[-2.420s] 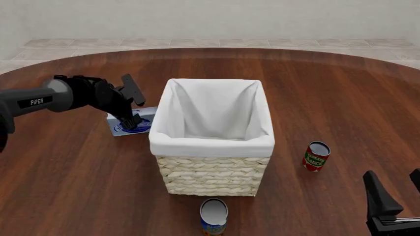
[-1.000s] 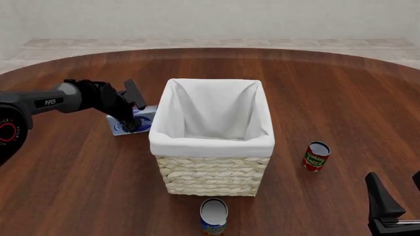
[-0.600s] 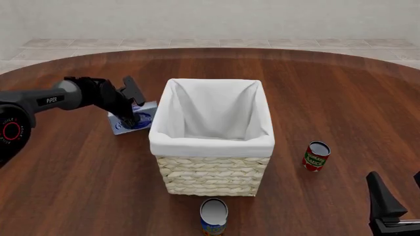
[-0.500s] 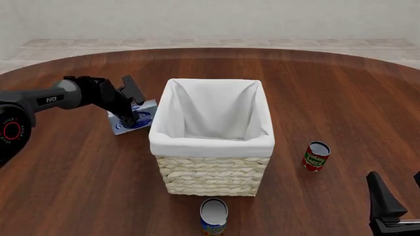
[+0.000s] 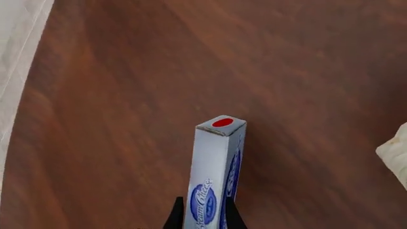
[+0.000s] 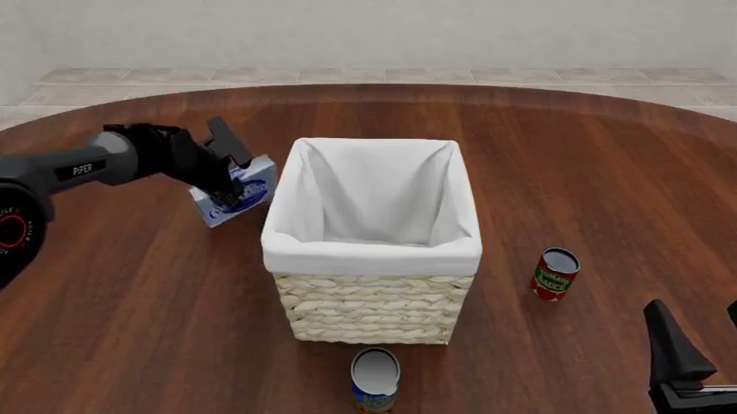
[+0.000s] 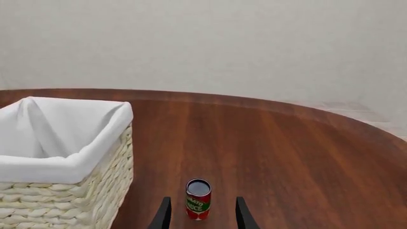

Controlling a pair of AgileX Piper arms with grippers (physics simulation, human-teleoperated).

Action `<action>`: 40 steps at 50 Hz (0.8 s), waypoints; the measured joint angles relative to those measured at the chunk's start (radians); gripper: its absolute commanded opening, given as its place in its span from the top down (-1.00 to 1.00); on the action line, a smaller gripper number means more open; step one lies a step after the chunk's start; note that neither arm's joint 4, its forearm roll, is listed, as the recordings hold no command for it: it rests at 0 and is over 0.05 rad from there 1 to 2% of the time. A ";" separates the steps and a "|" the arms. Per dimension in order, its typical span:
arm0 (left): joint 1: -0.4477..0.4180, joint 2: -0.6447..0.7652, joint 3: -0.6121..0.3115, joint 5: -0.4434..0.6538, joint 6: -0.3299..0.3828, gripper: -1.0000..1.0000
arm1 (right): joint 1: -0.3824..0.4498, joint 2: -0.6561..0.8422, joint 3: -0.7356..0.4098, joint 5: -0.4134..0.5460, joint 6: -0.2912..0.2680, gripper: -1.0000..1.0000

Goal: Pick up the cream cheese box, and put it in the basket.

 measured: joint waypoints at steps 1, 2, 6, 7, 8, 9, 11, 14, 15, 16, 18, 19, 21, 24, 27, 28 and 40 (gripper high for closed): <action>0.001 -0.003 -0.003 -0.001 -0.007 1.00 | 0.000 0.000 0.000 0.000 0.000 -1.00; 0.002 -0.007 -0.006 -0.003 -0.013 1.00 | 0.000 0.000 -0.001 0.000 0.000 -1.00; 0.005 -0.021 -0.016 -0.009 -0.038 1.00 | 0.001 0.000 -0.001 0.001 -0.001 -1.00; 0.006 -0.024 -0.018 -0.011 -0.044 1.00 | 0.001 0.000 -0.002 0.001 -0.001 -1.00; 0.007 -0.028 -0.020 -0.013 -0.050 1.00 | 0.002 0.000 -0.002 0.001 -0.001 -1.00; 0.008 -0.032 -0.022 -0.015 -0.056 1.00 | 0.002 0.000 -0.003 0.001 -0.001 -1.00; 0.010 -0.040 -0.024 -0.019 -0.067 1.00 | 0.002 0.000 -0.003 0.002 -0.002 -1.00; 0.012 -0.051 -0.029 -0.025 -0.085 1.00 | 0.003 0.000 -0.005 0.003 -0.002 -1.00; 0.013 -0.055 -0.030 -0.026 -0.091 1.00 | 0.003 0.000 -0.005 0.003 -0.002 -1.00; 0.013 -0.058 -0.031 -0.027 -0.096 1.00 | 0.003 0.000 -0.005 0.003 -0.002 -1.00; 0.014 -0.065 -0.033 -0.031 -0.105 1.00 | 0.004 0.000 -0.005 0.003 -0.002 -1.00; 0.015 -0.069 -0.033 -0.033 -0.110 1.00 | 0.004 0.000 -0.005 0.003 -0.002 -1.00; 0.015 -0.075 -0.034 -0.036 -0.119 1.00 | 0.004 0.000 -0.005 0.003 -0.002 -1.00; 0.016 -0.083 -0.036 -0.040 -0.132 1.00 | 0.005 0.000 -0.004 0.002 -0.002 -1.00; 0.016 -0.091 -0.036 -0.044 -0.144 1.00 | 0.006 0.000 -0.003 0.002 -0.002 -1.00; 0.016 -0.094 -0.035 -0.046 -0.148 1.00 | 0.006 0.000 -0.003 0.001 -0.002 -1.00; 0.012 -0.120 -0.031 -0.064 -0.185 1.00 | 0.007 -0.001 0.001 -0.001 -0.001 -1.00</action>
